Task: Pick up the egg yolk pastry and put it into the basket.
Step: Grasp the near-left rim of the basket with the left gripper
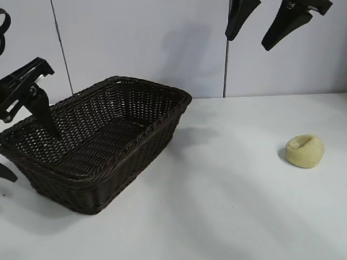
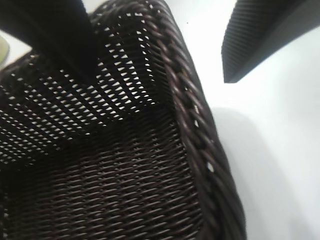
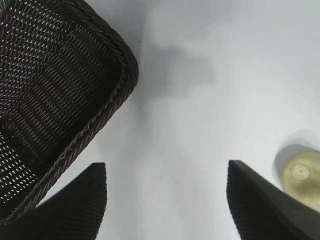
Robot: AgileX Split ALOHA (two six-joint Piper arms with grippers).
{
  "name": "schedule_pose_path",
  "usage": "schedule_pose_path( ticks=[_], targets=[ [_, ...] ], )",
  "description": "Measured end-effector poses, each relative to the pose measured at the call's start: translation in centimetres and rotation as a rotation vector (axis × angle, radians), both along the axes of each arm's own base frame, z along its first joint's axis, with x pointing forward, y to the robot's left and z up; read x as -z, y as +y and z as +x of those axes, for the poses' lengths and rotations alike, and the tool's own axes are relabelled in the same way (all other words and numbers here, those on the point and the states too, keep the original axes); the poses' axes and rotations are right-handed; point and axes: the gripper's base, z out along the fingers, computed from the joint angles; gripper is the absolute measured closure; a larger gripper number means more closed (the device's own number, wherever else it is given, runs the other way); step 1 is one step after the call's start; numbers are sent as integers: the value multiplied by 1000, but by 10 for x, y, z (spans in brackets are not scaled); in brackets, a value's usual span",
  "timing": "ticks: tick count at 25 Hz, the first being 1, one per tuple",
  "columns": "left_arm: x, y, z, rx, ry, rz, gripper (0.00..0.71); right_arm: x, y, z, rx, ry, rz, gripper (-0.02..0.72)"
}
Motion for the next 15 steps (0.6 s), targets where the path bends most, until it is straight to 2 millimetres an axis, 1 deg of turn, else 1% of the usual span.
schedule_pose_path(
  ticks=[3, 6, 11, 15],
  targets=[
    [1, 0, 3, -12, -21, -2, 203, 0, 0, 0, -1, 1, 0, 207],
    [10, -1, 6, -11, -3, 7, 203, 0, 0, 0, -1, 1, 0, 207],
    [29, -4, 17, -22, -13, 9, 203, 0, 0, 0, -1, 1, -2, 207],
    [48, -5, 22, -27, 19, 22, 203, 0, -1, 0, 0, -2, -8, 207]
  ],
)
